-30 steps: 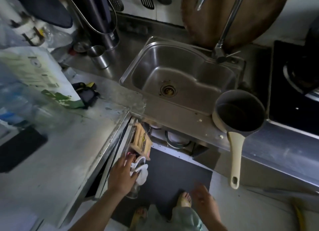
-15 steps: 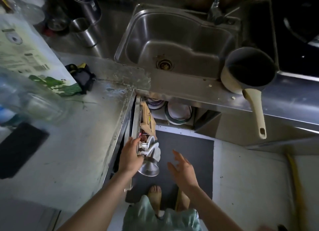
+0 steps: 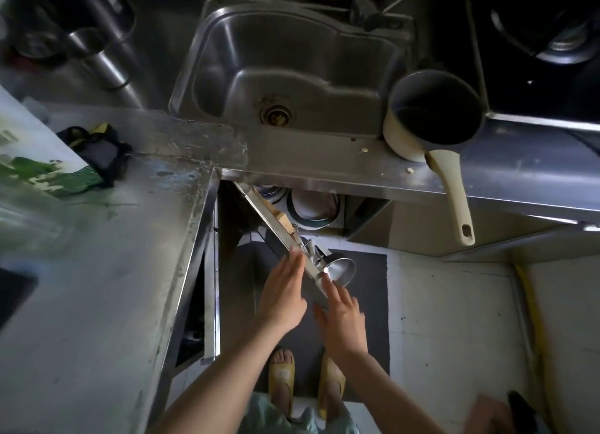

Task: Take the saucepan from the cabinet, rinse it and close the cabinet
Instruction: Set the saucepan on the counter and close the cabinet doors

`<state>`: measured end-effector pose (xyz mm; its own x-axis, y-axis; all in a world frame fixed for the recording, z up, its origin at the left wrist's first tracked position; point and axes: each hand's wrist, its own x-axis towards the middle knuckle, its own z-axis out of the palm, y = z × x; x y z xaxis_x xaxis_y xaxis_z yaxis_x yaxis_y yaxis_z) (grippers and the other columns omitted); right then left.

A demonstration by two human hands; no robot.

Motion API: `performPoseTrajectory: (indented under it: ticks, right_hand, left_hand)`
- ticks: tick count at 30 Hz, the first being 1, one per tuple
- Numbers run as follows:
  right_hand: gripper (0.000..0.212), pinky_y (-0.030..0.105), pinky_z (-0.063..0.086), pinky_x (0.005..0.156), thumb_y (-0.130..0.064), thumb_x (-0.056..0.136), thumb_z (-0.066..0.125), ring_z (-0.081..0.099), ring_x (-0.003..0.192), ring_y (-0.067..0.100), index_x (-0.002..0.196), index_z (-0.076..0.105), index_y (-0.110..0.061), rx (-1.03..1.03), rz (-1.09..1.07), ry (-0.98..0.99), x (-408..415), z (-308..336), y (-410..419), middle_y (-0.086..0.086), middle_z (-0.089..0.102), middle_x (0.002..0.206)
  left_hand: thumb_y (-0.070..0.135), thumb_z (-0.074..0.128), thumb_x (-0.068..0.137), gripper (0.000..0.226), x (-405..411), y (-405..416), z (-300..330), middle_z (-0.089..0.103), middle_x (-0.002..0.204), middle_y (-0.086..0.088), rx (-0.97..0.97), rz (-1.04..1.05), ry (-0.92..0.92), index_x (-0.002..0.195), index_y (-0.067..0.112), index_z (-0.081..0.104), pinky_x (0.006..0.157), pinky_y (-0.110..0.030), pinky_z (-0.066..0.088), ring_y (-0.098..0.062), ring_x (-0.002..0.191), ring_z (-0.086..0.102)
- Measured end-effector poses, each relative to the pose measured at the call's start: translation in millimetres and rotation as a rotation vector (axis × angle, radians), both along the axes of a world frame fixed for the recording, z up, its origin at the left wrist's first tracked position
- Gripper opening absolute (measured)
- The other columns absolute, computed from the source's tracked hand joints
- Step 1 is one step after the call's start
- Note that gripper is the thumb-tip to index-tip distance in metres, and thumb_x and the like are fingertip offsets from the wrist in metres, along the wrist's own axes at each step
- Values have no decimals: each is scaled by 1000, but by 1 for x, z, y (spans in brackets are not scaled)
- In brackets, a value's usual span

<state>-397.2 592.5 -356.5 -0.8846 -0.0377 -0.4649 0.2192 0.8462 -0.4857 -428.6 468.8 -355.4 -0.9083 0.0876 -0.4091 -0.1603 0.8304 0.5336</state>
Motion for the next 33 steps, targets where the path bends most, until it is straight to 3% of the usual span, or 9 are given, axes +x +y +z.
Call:
performPoseTrajectory:
  ticks: [4, 9, 18, 23, 27, 33]
  right_hand:
    - [63, 45, 23, 114, -30, 92, 51, 24, 140, 23, 147, 20, -27, 137, -1, 103, -30, -3, 30, 0, 27, 155]
    - [67, 55, 9, 117, -27, 95, 44, -1, 147, 19, 148, 4, -29, 236, 37, 73, -70, -8, 58, -2, 1, 160]
    - [83, 55, -6, 116, -26, 93, 42, -21, 144, 22, 141, -25, -17, 371, 43, 132, -99, -18, 56, 1, -28, 153]
    - [83, 54, -10, 114, -28, 94, 42, -26, 140, 25, 141, -24, -12, 425, 148, 113, -103, -30, 51, 7, -25, 155]
    - [79, 64, -10, 111, -25, 92, 41, -21, 143, 20, 146, -15, -14, 390, 133, 80, -119, -37, 60, 3, -21, 157]
    - [84, 65, -8, 110, -26, 87, 46, -20, 144, 18, 146, -13, -17, 360, 139, 88, -134, -43, 72, -1, -14, 159]
  left_hand:
    - [6, 48, 90, 80, -27, 20, -6, -8, 161, -3, -153, -118, 32, 151, 19, -2, 120, -36, 4, -23, 148, -5]
    - [9, 43, 91, 79, -63, 43, -5, -13, 161, -2, -306, -166, 40, 150, 21, -7, 121, -41, 2, -25, 148, -9]
    - [18, 45, 91, 84, -92, 54, -13, -18, 159, 4, -369, -172, 48, 148, 27, -16, 119, -44, -8, -22, 147, -17]
    - [24, 49, 89, 86, -112, 56, -18, -15, 160, 7, -388, -177, 114, 148, 28, -14, 118, -44, -10, -20, 147, -18]
    - [26, 52, 88, 89, -114, 49, -25, -15, 160, 7, -410, -214, 186, 148, 27, -13, 117, -43, -12, -19, 147, -17]
    - [30, 46, 89, 84, -102, 34, -35, -15, 160, 3, -450, -234, 160, 147, 31, -15, 115, -42, -16, -22, 146, -18]
